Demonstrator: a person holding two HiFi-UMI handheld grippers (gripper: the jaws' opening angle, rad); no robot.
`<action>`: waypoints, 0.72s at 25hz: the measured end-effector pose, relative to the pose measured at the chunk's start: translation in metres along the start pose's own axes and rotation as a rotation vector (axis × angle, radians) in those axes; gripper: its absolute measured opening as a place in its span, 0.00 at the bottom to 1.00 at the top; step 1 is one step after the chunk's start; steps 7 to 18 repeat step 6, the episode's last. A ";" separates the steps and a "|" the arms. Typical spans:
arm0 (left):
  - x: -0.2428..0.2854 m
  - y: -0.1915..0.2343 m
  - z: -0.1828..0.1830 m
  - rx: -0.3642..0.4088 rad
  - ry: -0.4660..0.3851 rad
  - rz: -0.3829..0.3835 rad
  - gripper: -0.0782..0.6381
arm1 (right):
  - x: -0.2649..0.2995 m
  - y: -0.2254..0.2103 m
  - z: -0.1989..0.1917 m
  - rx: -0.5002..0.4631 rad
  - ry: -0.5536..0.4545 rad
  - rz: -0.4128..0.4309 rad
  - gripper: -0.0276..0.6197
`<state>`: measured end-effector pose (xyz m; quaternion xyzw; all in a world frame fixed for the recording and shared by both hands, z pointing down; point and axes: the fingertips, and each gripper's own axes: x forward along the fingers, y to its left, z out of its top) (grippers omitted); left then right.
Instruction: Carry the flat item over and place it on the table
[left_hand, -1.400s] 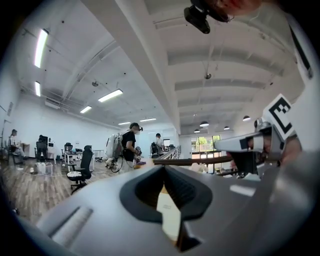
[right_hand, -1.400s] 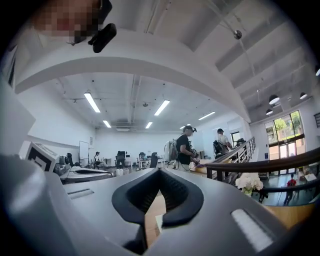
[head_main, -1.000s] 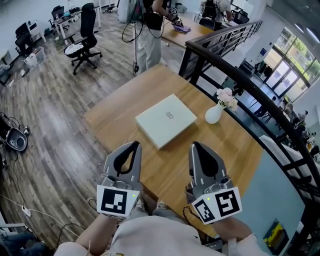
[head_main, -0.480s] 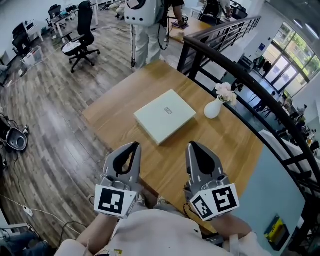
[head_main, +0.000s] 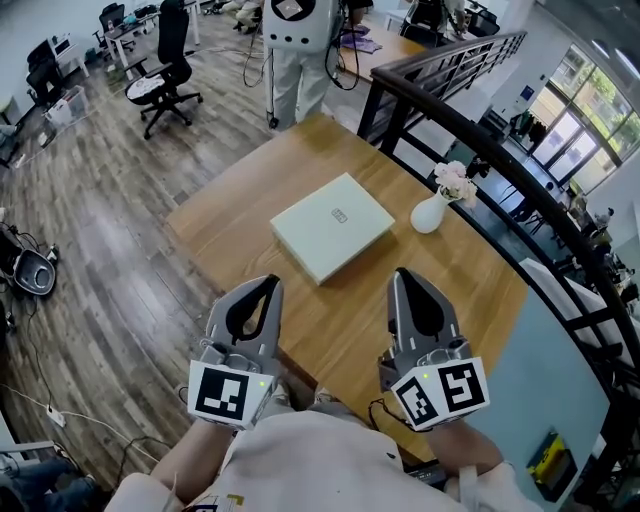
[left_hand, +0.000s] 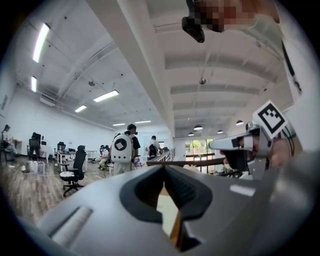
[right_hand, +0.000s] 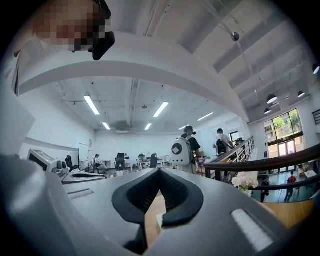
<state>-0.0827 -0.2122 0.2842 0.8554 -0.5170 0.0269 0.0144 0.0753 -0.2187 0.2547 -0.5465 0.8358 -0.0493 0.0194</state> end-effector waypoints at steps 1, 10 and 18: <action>-0.001 -0.002 0.000 -0.009 -0.001 -0.008 0.11 | -0.001 -0.001 0.002 -0.002 -0.006 -0.004 0.05; -0.003 -0.007 0.010 0.014 -0.036 -0.014 0.11 | -0.008 -0.004 0.005 -0.004 -0.021 -0.008 0.05; -0.003 -0.007 0.010 0.014 -0.036 -0.014 0.11 | -0.008 -0.004 0.005 -0.004 -0.021 -0.008 0.05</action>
